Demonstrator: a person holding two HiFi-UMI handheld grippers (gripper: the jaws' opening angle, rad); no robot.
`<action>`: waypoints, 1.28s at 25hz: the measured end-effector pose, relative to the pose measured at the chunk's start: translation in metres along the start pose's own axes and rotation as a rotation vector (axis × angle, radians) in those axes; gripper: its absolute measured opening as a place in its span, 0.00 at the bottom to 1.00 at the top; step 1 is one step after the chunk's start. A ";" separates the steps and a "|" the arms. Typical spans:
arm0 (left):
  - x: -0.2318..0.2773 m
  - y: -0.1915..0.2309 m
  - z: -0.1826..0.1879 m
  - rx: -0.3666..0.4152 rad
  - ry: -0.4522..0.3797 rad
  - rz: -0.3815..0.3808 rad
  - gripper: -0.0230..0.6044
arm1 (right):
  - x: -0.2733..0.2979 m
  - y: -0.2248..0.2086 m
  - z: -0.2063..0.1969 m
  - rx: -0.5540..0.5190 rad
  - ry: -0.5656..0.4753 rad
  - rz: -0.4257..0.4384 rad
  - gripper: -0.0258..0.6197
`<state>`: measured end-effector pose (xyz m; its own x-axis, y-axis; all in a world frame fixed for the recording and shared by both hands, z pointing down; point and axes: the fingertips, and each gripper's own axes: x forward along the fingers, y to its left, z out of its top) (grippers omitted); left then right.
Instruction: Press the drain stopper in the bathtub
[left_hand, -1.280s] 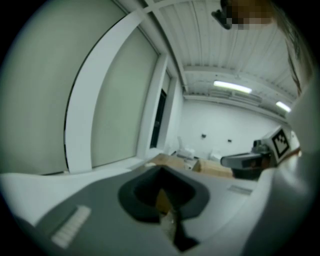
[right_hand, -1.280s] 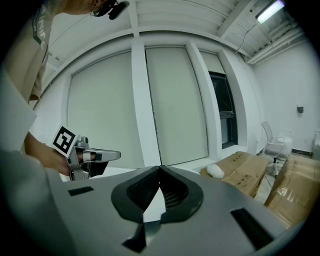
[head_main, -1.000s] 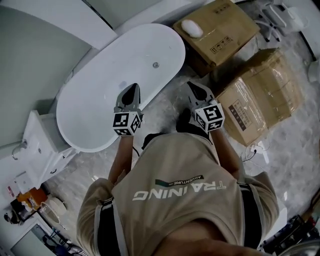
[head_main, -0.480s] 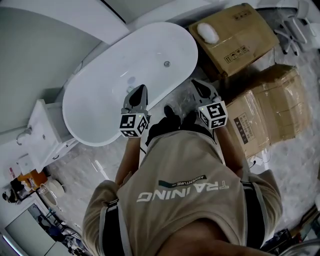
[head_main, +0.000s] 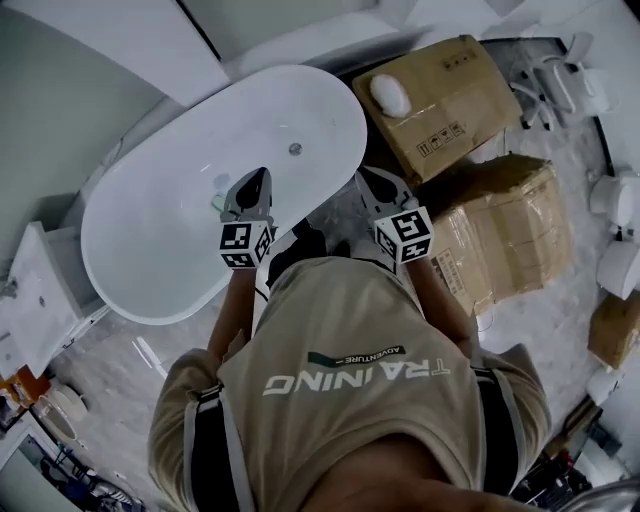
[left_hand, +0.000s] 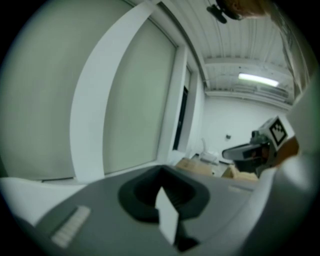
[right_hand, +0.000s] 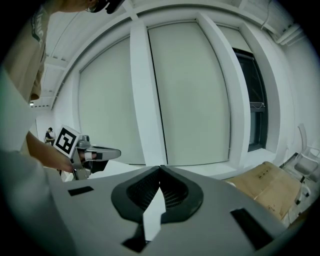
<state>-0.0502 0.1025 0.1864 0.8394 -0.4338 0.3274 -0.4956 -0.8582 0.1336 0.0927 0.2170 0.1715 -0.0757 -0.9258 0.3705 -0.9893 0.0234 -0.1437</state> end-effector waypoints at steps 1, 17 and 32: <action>0.010 0.003 0.004 -0.009 -0.010 -0.005 0.04 | 0.005 -0.005 0.005 -0.013 0.007 0.002 0.06; 0.077 0.036 0.007 -0.071 0.073 0.118 0.04 | 0.101 -0.058 0.036 -0.139 0.031 0.133 0.06; 0.104 0.023 0.016 -0.143 0.128 0.349 0.04 | 0.171 -0.095 0.007 -0.205 0.153 0.473 0.06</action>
<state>0.0292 0.0329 0.2083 0.5848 -0.6476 0.4885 -0.7800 -0.6143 0.1194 0.1750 0.0541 0.2417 -0.5215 -0.7309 0.4402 -0.8455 0.5122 -0.1512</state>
